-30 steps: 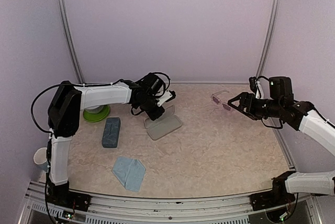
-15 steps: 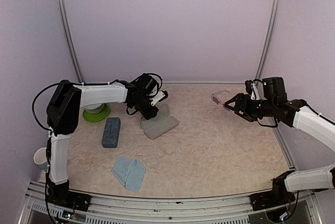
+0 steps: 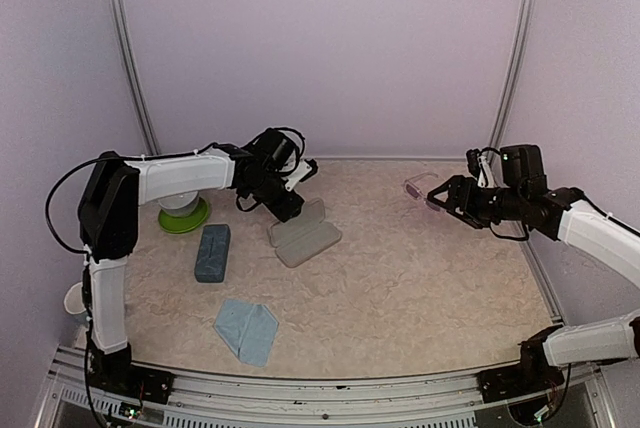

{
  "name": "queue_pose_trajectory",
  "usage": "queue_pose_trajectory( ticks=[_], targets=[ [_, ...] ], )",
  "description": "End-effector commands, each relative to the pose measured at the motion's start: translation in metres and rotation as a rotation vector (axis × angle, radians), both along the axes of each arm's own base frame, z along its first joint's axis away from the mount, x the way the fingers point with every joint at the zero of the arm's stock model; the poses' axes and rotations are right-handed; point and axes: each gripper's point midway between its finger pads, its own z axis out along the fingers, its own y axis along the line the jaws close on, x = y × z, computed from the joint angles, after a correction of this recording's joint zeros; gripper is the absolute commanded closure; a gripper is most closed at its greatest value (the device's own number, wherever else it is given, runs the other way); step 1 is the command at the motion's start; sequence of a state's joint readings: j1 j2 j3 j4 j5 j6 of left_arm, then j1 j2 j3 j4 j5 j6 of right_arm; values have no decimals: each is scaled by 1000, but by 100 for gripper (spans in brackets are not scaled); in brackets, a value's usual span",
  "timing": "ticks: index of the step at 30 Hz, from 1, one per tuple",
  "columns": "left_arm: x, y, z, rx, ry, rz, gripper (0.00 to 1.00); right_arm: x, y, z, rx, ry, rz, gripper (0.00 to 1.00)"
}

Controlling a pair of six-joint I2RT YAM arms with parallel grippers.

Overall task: Organize the sunglasses
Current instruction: Place the sunglasses case at the center of the board, then move the glasses cleaning cloth to the center of the board.

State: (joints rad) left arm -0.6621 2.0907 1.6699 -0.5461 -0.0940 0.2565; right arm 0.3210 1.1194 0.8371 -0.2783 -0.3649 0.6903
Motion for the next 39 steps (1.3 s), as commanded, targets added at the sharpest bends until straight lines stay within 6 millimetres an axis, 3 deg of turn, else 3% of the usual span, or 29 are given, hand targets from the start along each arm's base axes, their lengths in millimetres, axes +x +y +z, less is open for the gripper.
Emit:
queue_pose_trajectory(
  ticks=[1,8,16,21,25,29,32,39],
  targets=[
    [3,0,73,-116,-93,51,43,7,1,19,-21,-87,36,26],
    [-8,18,124,-197,-132,153,37,0,9,19,-44,-124,123,27],
    [-44,63,149,-220,-170,282,37,-19,24,0,-68,-139,220,27],
    [-71,90,157,-292,-174,360,36,-36,51,-8,-145,-155,312,27],
    [-86,116,153,-366,-160,456,31,-53,83,-13,-195,-186,392,27],
    [-101,146,142,-404,-141,543,19,-78,130,-25,-253,-203,526,27],
    [-110,163,138,-423,-137,578,18,-91,166,-33,-299,-217,620,28],
    [-133,172,134,-476,-128,531,19,-106,241,-68,-390,-209,777,35]
  ],
)
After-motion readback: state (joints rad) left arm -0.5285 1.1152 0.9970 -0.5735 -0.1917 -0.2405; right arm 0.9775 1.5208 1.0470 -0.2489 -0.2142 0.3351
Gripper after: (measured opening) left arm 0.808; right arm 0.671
